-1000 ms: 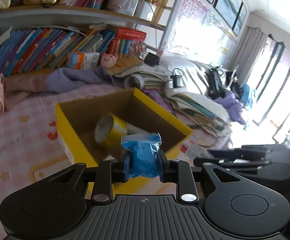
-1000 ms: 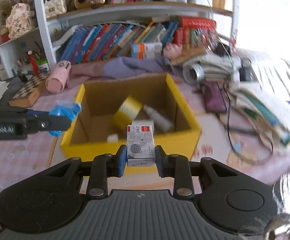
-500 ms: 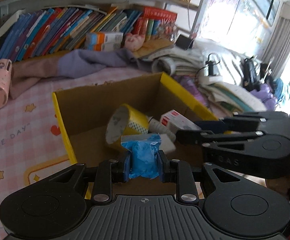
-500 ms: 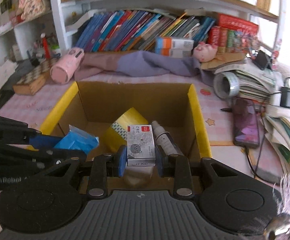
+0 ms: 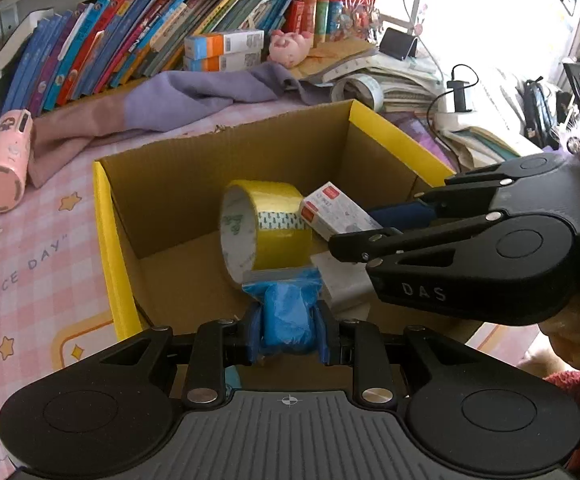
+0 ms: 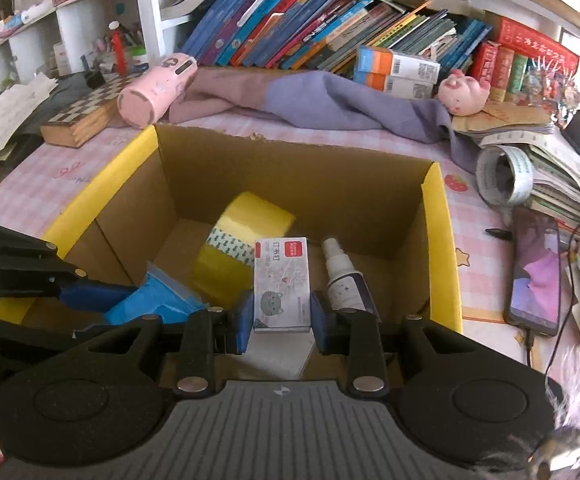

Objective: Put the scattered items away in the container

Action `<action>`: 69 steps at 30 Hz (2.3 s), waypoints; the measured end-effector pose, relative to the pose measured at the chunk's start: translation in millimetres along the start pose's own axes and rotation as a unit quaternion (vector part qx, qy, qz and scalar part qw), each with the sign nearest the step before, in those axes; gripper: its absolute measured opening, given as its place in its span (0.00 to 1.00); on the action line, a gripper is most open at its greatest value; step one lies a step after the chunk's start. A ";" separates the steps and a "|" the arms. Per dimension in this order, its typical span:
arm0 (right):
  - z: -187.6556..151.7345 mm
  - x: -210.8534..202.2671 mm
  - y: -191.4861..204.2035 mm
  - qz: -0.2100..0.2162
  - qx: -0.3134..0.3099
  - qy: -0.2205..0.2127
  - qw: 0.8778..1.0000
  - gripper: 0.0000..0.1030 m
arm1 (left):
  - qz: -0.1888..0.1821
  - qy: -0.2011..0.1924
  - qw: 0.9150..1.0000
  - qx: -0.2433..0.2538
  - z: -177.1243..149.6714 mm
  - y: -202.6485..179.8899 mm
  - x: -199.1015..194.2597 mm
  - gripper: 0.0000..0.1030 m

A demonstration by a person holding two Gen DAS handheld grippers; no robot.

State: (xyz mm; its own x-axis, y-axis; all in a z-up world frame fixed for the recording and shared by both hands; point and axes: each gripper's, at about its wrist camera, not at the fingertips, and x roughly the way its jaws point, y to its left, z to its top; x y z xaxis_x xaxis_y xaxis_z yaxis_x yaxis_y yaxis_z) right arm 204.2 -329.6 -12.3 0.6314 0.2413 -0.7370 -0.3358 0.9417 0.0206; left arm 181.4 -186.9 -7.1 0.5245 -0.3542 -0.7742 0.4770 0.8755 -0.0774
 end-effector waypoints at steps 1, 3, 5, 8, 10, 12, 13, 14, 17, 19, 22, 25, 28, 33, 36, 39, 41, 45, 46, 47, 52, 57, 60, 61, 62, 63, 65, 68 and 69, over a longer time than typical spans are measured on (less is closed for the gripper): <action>0.4 1.2 -0.6 0.002 -0.001 0.001 1.000 0.27 | 0.001 0.001 1.000 0.000 -0.2 -0.7 0.9 0.25; 0.3 3.2 -1.7 0.006 -0.002 0.003 1.000 0.27 | 0.004 0.001 1.000 0.001 -1.1 -2.0 1.6 0.25; -1.3 6.2 -2.1 0.010 -0.002 0.008 1.000 0.27 | 0.008 -0.002 1.000 0.002 -1.9 -2.8 1.3 0.25; -2.4 7.2 -2.7 0.015 0.000 0.008 1.000 0.27 | 0.017 -0.012 1.000 0.001 -2.8 -4.2 -1.0 0.28; -2.1 7.0 -2.6 0.012 -0.002 0.006 1.000 0.27 | 0.019 -0.021 1.000 -0.001 -3.6 -5.1 -4.6 0.29; -2.9 6.3 -3.2 0.011 0.003 0.004 1.000 0.29 | 0.020 -0.032 0.999 0.001 -4.3 -7.1 -9.3 0.40; -3.2 4.8 -3.4 0.011 0.004 0.001 1.000 0.30 | 0.022 -0.038 0.999 0.003 -4.6 -8.9 -12.0 0.48; -3.3 2.6 -3.1 0.010 0.004 -0.004 1.000 0.30 | 0.025 -0.046 0.999 0.007 -5.1 -10.9 -15.5 0.54; -2.5 -5.0 -2.4 0.007 0.005 -0.018 1.000 0.30 | 0.036 -0.066 0.997 0.018 -5.7 -15.8 -24.4 0.55; -2.6 -10.9 -0.8 0.003 0.007 -0.027 1.000 0.30 | 0.038 -0.076 0.996 0.019 -6.4 -17.0 -29.2 0.56; -3.6 -20.8 2.4 -0.003 0.011 -0.042 0.999 0.30 | 0.042 -0.093 0.995 0.018 -9.4 -18.3 -39.4 0.60; -6.1 -32.8 7.8 -0.009 0.015 -0.059 0.998 0.30 | 0.052 -0.113 0.992 0.016 -14.2 -19.5 -53.0 0.62; -8.6 -44.7 14.9 -0.016 0.017 -0.077 0.997 0.30 | 0.065 -0.135 0.989 0.009 -21.2 -17.5 -69.0 0.66; -14.7 -68.4 30.7 -0.032 0.020 -0.112 0.993 0.31 | 0.097 -0.166 0.981 -0.017 -35.3 -8.0 -96.7 0.72; -21.2 -79.9 41.9 -0.040 0.025 -0.127 0.991 0.32 | 0.119 -0.183 0.975 -0.035 -47.3 -0.1 -114.6 0.75; -28.7 -89.2 56.9 -0.045 0.023 -0.133 0.990 0.32 | 0.130 -0.194 0.971 -0.055 -61.9 8.3 -131.4 0.77; -33.6 -95.7 67.5 -0.048 0.022 -0.135 0.989 0.33 | 0.135 -0.197 0.968 -0.070 -72.3 14.3 -141.2 0.78; -46.2 -109.1 90.0 -0.054 0.017 -0.137 0.989 0.35 | 0.147 -0.202 0.964 -0.093 -92.7 23.2 -158.9 0.78; -49.1 -111.8 94.7 -0.055 0.016 -0.136 0.989 0.35 | 0.150 -0.202 0.963 -0.097 -98.4 24.8 -163.4 0.78; -53.4 -115.2 100.9 -0.056 0.015 -0.135 0.989 0.36 | 0.152 -0.202 0.962 -0.101 -104.9 25.5 -167.9 0.78; -78.4 -128.8 128.5 -0.063 0.013 -0.121 0.991 0.38 | 0.165 -0.193 0.961 -0.113 -137.9 25.7 -187.3 0.79; -104.8 -140.1 147.7 -0.071 0.024 -0.106 0.992 0.45 | 0.182 -0.180 0.959 -0.123 -168.4 25.6 -202.4 0.86; -118.5 -144.3 158.0 -0.074 0.033 -0.097 0.992 0.47 | 0.187 -0.170 0.959 -0.131 -184.4 27.8 -209.5 0.87; -122.6 -145.4 161.2 -0.073 0.036 -0.094 0.992 0.49 | 0.189 -0.166 0.958 -0.134 -189.2 28.1 -211.4 0.88; -126.4 -146.5 164.5 -0.073 0.038 -0.091 0.992 0.51 | 0.192 -0.163 0.958 -0.136 -193.3 28.3 -212.9 0.90; -130.0 -147.7 167.6 -0.073 0.039 -0.089 0.993 0.51 | 0.194 -0.160 0.958 -0.138 -197.2 28.5 -214.6 0.90; -136.1 -149.8 173.3 -0.072 0.041 -0.086 0.993 0.52 | 0.195 -0.155 0.958 -0.141 -204.6 29.3 -217.7 0.91; -141.9 -151.6 181.2 -0.069 0.042 -0.081 0.993 0.52 | 0.197 -0.147 0.959 -0.144 -213.3 30.3 -221.1 0.91; -143.5 -152.2 183.0 -0.068 0.042 -0.079 0.994 0.52 | 0.198 -0.145 0.959 -0.145 -215.6 30.7 -222.1 0.91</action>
State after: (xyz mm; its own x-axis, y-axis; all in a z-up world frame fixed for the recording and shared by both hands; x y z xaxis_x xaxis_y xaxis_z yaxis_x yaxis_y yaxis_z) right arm -53.7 -227.6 6.6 0.7715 0.1374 -0.6213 -0.1836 0.9829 -0.0107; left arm -72.5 -10.5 27.1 0.8180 -0.0156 -0.5749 0.0066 0.9998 -0.0177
